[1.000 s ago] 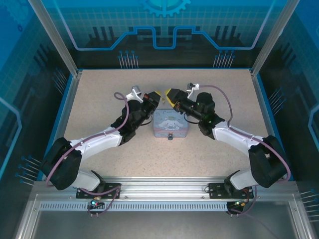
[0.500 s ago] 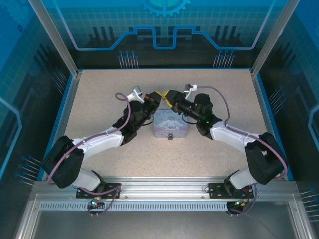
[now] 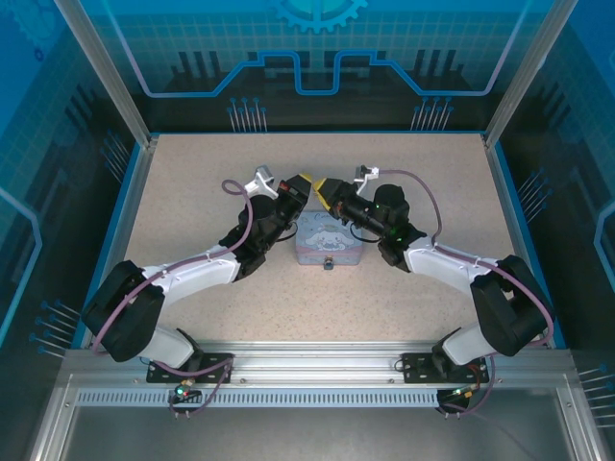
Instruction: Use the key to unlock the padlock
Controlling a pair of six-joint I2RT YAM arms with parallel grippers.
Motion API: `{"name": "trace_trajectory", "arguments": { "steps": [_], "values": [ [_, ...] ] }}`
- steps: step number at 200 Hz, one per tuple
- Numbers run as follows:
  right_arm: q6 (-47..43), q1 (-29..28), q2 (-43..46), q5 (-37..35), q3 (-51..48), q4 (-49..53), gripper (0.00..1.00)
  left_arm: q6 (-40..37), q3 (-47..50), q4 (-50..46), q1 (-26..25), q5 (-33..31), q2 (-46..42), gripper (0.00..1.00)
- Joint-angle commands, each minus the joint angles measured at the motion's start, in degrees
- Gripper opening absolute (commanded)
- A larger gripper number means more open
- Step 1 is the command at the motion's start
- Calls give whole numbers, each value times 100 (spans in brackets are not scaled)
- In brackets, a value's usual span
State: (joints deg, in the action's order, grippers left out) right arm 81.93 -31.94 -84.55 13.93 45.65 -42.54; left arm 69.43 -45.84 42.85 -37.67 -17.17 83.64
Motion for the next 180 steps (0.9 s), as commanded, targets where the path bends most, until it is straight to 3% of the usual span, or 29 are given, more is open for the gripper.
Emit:
{"name": "trace_trajectory", "arguments": {
  "steps": [1,67,97,140,159,180],
  "values": [
    [20,-75,9,-34,-87,-263,26,73,75,341,-38,-157,82,0],
    [34,-75,-19,-31,-84,-285,15,104,113,380,-42,-216,95,0],
    [38,-75,-17,-15,-107,-281,0,109,109,337,-53,-262,89,0],
    [38,-27,0,-14,-144,-238,0,35,91,260,-66,-221,47,0],
    [17,17,-2,41,-130,-185,0,-74,85,142,-63,-201,-38,30],
    [-17,86,5,143,-123,-65,0,-276,17,-258,-34,-80,-202,48]
  ]
}}
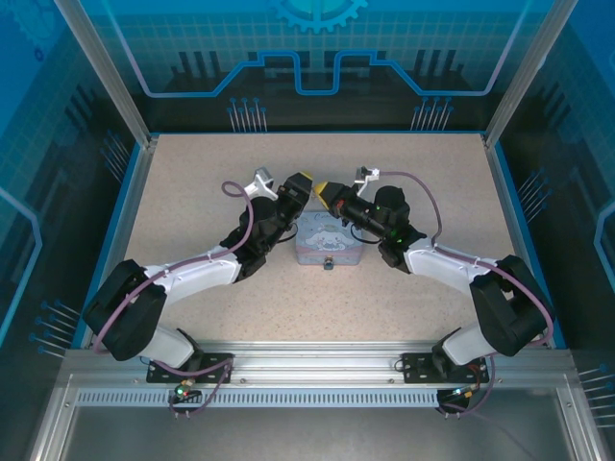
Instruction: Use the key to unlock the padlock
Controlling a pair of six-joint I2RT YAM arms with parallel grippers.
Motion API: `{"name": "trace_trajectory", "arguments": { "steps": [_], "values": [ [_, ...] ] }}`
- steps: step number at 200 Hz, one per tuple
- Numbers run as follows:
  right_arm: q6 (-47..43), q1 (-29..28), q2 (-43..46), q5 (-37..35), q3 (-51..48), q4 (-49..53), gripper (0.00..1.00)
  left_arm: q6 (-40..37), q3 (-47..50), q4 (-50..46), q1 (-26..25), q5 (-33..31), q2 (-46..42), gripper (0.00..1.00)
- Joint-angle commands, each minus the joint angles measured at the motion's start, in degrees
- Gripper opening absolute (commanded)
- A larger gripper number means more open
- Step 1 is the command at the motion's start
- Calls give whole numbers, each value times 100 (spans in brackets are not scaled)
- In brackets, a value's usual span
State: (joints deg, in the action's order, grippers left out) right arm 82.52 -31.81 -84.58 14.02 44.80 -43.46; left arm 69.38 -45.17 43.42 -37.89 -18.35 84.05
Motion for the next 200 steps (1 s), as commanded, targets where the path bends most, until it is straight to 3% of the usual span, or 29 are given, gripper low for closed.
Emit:
{"name": "trace_trajectory", "arguments": {
  "steps": [1,12,37,91,133,200],
  "values": [
    [-77,76,5,144,-39,33,0,-279,-61,-342,-10,44,-255,49],
    [-107,111,17,203,-33,80,0,-383,-136,-690,26,134,-371,54],
    [-172,208,11,426,22,207,0,-476,-319,-1463,235,619,-542,56],
    [-406,385,-30,1037,260,590,0,-658,-768,-2285,923,2340,-507,48],
    [-355,444,-127,1218,325,533,0,-927,-1295,-2828,1021,3347,-178,42],
    [-306,448,-156,1243,337,499,0,-1046,-1267,-3072,1020,3452,-65,38]
  ]
}}
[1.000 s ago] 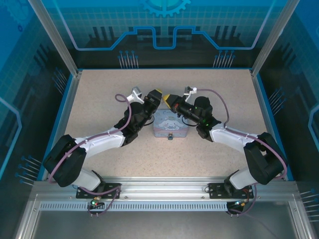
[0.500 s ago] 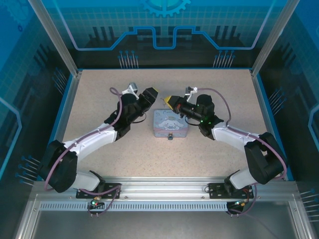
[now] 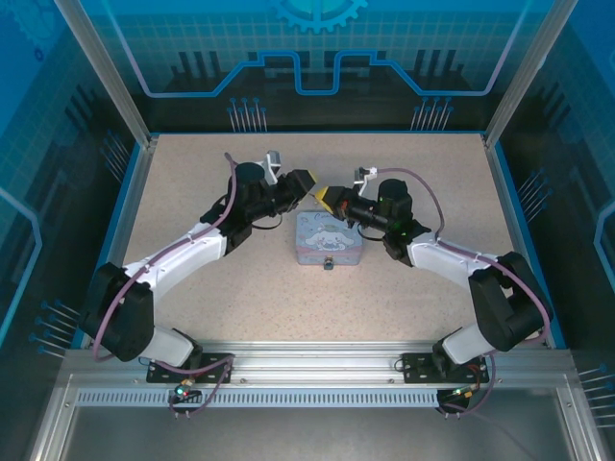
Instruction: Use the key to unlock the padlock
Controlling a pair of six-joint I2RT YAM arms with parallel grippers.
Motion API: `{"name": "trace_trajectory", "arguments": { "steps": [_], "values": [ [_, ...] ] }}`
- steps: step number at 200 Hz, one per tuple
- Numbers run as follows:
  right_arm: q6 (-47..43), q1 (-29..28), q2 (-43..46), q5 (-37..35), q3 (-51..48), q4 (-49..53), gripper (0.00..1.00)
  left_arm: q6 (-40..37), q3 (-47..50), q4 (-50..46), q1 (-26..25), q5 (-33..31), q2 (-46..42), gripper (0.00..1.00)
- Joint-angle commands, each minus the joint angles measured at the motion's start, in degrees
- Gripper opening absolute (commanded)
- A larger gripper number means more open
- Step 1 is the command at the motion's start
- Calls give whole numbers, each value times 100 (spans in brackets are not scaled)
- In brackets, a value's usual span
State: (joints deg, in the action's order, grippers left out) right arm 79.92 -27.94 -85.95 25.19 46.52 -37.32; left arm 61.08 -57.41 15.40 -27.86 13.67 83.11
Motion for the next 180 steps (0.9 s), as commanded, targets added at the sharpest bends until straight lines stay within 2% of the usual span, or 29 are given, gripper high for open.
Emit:
{"name": "trace_trajectory", "arguments": {
  "steps": [1,49,61,75,96,157,180],
  "values": [
    [-46,66,-14,126,164,-112,0,-213,-43,-272,17,250,30,38],
    [-51,88,32,104,81,-87,0,-328,23,-439,61,137,-24,40],
    [-55,100,67,100,49,-82,0,-325,44,-457,90,110,-40,45],
    [-55,111,102,101,12,-82,0,-364,37,-534,118,75,-58,59],
    [-55,131,140,91,-20,-56,0,-379,28,-552,131,85,-58,62],
    [24,99,0,114,81,-221,0,-145,105,-244,127,204,18,37],
    [25,65,-50,116,127,-239,0,-106,106,-188,123,206,38,32]
  ]
}}
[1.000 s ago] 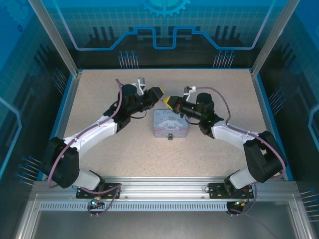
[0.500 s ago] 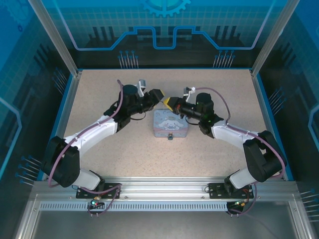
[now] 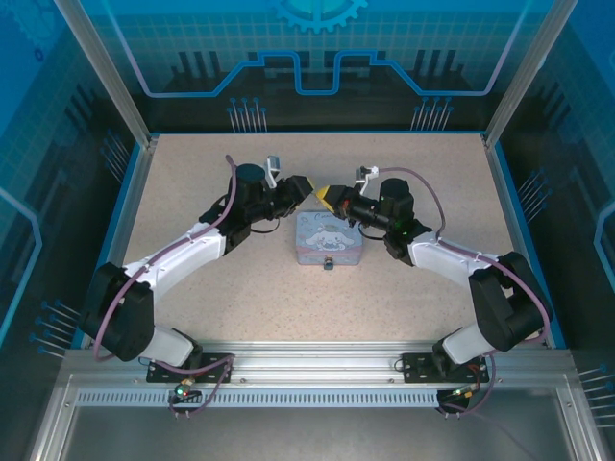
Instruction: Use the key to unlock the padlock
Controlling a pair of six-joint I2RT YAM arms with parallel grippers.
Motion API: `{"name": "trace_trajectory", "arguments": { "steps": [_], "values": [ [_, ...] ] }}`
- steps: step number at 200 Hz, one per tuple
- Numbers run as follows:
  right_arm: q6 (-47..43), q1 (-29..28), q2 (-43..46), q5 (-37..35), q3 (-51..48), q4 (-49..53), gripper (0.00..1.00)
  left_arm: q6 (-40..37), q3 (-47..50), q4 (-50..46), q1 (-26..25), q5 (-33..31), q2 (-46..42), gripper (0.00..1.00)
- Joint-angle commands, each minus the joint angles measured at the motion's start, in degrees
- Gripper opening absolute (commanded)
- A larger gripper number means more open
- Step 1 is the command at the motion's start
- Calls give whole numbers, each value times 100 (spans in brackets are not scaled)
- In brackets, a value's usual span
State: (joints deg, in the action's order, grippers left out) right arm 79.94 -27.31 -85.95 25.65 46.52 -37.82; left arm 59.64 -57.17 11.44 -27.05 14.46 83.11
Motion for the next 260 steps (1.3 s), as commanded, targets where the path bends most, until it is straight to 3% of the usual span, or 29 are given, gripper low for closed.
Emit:
{"name": "trace_trajectory", "arguments": {
  "steps": [1,69,101,147,163,178,260],
  "values": [
    [26,0,-52,66,133,-190,0,39,82,204,42,127,38,32],
    [82,-79,-192,36,171,-287,0,153,80,379,33,158,123,16],
    [83,-90,-227,18,189,-296,0,186,130,426,16,137,117,0],
    [109,-103,-203,-47,180,-271,0,366,340,620,-7,-108,44,0],
    [140,-113,-170,-132,140,-269,20,425,420,623,-27,-349,-37,0],
    [158,-139,-166,-161,135,-278,25,478,488,636,-54,-566,-117,0],
    [232,-335,-402,-218,208,-414,24,507,619,644,-73,-973,-348,0]
  ]
}}
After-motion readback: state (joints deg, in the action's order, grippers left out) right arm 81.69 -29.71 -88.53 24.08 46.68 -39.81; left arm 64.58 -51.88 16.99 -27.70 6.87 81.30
